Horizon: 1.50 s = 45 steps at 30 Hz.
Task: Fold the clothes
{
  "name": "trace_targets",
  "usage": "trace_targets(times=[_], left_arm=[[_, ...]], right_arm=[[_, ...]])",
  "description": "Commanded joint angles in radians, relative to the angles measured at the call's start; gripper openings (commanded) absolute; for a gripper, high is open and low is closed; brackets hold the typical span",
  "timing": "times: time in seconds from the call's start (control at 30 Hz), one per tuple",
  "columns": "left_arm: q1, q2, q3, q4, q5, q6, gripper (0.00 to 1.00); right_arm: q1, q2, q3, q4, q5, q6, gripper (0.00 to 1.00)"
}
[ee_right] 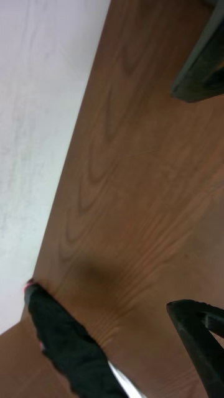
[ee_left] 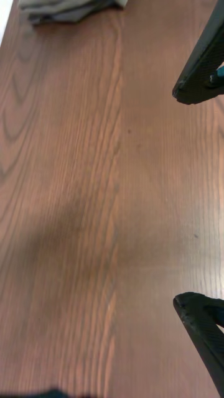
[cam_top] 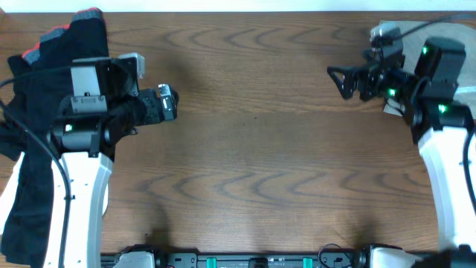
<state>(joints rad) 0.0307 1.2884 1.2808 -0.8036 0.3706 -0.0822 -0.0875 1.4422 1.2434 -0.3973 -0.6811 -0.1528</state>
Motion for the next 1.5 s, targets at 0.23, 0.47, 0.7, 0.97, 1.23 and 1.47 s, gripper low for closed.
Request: trace_targets(times=[0.23, 0.47, 0.7, 0.97, 1.23, 1.47], left_arm=[[0.167, 0.097, 0.029, 0.064, 0.029, -0.034, 0.98], [0.318, 0.329, 0.177, 0.086, 0.026, -0.091, 1.00], [0.302, 0.618, 0.628, -0.092, -0.255, -0.108, 0.96], [0.364, 0.838, 0.821, 0.035, -0.531, -0.170, 0.92], [0.460, 0.988, 0.821, 0.219, -0.539, -0.163, 0.92], [0.512, 1.106, 0.821, 0.285, -0.470, -0.140, 0.92]], right_arm=[[-0.003, 0.042, 0.035, -0.011, -0.064, 0.070, 0.99], [-0.003, 0.042, 0.035, 0.000, -0.063, 0.069, 0.99], [0.000, 0.044, 0.035, -0.025, -0.055, 0.069, 0.98], [0.032, 0.051, 0.029, -0.110, 0.038, 0.058, 0.98], [0.083, 0.051, 0.028, -0.158, 0.137, 0.058, 0.98], [0.090, 0.051, 0.028, -0.166, 0.139, 0.059, 0.97]])
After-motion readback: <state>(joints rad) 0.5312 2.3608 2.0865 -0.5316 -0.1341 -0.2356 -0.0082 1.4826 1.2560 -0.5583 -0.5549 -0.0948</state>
